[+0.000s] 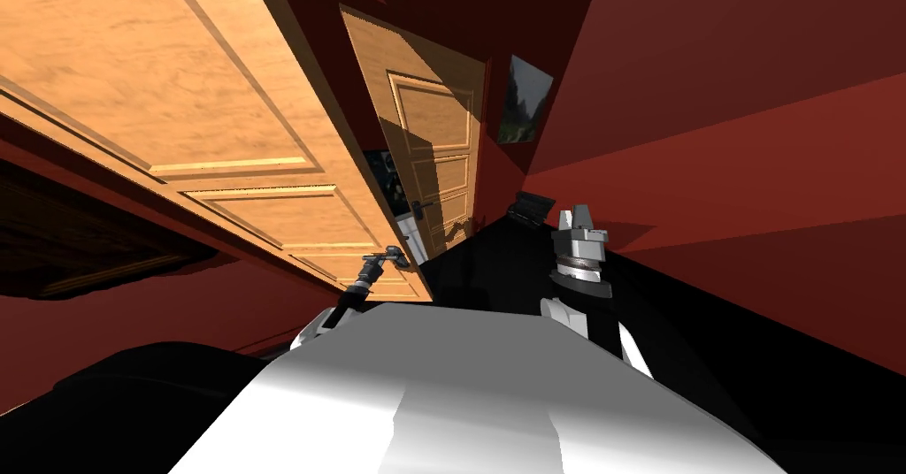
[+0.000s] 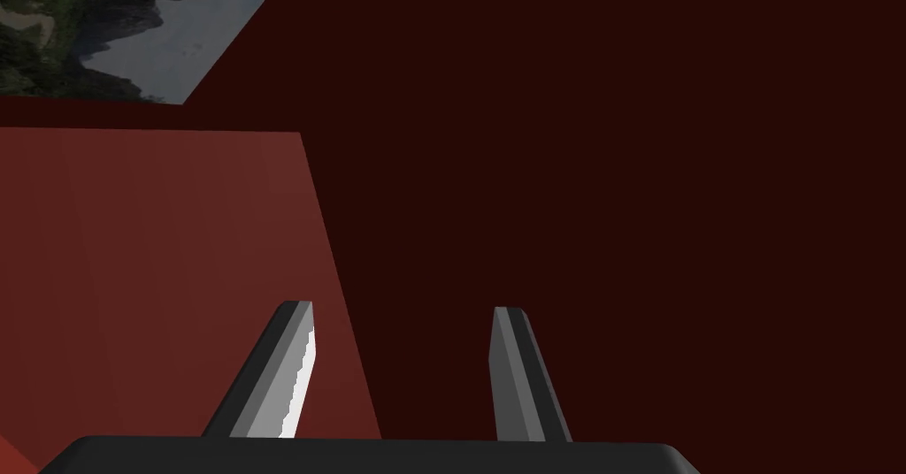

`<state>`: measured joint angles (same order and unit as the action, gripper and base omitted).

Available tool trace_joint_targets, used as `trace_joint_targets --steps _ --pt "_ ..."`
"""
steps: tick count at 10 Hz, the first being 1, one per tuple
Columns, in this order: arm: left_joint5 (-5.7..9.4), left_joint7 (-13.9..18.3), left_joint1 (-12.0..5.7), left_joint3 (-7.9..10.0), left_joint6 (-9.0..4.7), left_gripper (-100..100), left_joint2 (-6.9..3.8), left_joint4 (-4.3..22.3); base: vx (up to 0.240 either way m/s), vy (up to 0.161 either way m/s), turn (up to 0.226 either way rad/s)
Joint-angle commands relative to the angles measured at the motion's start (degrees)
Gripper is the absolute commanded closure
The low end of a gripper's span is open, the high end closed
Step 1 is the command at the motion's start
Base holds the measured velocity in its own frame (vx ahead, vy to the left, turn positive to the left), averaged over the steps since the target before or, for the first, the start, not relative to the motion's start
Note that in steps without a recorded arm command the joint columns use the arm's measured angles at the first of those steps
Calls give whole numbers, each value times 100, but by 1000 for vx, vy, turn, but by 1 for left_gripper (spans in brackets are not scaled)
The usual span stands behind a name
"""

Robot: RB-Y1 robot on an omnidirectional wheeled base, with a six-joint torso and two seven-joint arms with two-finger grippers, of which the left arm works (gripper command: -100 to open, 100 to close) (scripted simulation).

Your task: Pull the door open

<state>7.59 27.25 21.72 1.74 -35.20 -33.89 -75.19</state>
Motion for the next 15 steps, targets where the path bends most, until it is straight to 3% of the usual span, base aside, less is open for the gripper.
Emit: trace_joint_targets --steps 1,4,5,6,7,11,13,14,15 --pt "-12 72 99 -52 -157 100 -81 -23 -194 106 -152" --pt "-26 191 247 -124 -392 100 -224 -26 -204 63 -128" --pt "-24 161 214 -110 -327 100 -193 -30 -93 24 -31" --pt "-37 218 266 -156 -457 100 -255 17 -161 34 -118" --pt "-39 231 276 -163 -488 100 -271 28 -223 51 -135" --pt "-58 383 386 -243 -841 100 -462 146 -240 78 -168" --pt "-64 432 422 -268 -956 100 -523 184 -221 58 -121" --pt "-60 412 401 -248 -895 100 -512 189 -92 26 -17" --pt "-73 453 420 -286 -995 100 -555 254 -144 59 -130"
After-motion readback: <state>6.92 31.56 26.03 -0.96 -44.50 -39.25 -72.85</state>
